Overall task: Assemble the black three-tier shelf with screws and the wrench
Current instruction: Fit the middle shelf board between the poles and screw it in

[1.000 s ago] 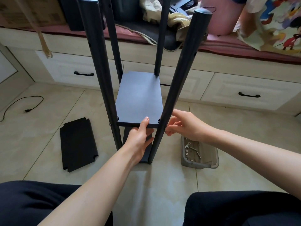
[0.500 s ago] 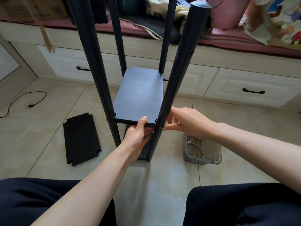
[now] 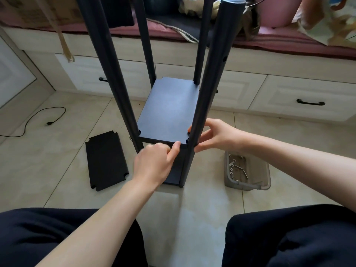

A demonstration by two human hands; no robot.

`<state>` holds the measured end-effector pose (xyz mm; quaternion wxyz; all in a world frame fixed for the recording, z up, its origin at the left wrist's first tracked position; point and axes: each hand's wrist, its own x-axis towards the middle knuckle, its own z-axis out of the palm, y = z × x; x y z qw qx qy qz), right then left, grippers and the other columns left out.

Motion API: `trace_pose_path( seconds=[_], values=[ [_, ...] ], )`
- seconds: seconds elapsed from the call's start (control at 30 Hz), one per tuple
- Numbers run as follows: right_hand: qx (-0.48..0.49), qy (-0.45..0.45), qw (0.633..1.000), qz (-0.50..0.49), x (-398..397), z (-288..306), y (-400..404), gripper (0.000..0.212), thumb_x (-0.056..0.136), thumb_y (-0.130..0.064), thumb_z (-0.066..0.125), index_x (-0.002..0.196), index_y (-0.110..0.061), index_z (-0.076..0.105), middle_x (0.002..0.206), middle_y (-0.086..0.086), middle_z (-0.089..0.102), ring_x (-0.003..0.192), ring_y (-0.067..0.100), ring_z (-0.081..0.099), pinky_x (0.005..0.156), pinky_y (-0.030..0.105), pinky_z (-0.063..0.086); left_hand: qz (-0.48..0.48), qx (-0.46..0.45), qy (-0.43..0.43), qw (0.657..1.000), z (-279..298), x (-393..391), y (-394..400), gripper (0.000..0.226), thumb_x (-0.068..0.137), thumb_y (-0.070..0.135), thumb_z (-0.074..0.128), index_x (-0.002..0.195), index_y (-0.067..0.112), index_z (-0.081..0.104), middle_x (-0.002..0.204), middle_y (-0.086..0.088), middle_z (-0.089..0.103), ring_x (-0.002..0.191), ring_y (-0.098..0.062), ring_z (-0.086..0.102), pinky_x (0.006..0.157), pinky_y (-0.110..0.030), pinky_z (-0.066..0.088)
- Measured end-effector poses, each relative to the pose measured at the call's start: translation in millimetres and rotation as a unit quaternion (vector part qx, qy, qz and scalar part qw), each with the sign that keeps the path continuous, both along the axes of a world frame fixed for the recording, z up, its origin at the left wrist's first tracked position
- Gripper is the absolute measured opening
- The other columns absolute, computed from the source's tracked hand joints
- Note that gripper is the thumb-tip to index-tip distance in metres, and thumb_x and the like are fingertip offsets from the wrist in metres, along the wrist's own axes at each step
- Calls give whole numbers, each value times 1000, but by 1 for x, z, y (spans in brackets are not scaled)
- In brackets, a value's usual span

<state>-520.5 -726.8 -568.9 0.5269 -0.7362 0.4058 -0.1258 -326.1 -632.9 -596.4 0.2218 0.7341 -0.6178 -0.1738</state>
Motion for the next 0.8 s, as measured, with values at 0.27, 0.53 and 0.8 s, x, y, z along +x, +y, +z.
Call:
trace_pose_path(
  seconds=[0.27,0.53,0.8],
  values=[
    [27,13,999,-45,5,-5,0,70,74,-7,84,130,-19,44,106,15,73,100,27,71,96,54,52,-146,-85,-84,982,-1,-8,-8,83,85,44,75,153,16,37,157,1,39,154,-21,14,126,-40,6],
    [103,-2,993,-59,-1,-5,0,65,79,-10,79,127,-27,39,98,9,76,95,18,72,96,44,55,-137,-154,12,979,-1,-17,-16,37,82,32,80,108,10,67,118,0,69,144,-22,38,123,-39,18],
    [286,-59,942,-166,10,-12,-8,22,93,-22,59,105,-6,68,103,15,73,90,26,70,95,41,55,-107,-163,-3,981,0,-17,-15,42,74,30,87,102,5,70,112,-6,63,125,-28,46,104,-37,40]
  ],
)
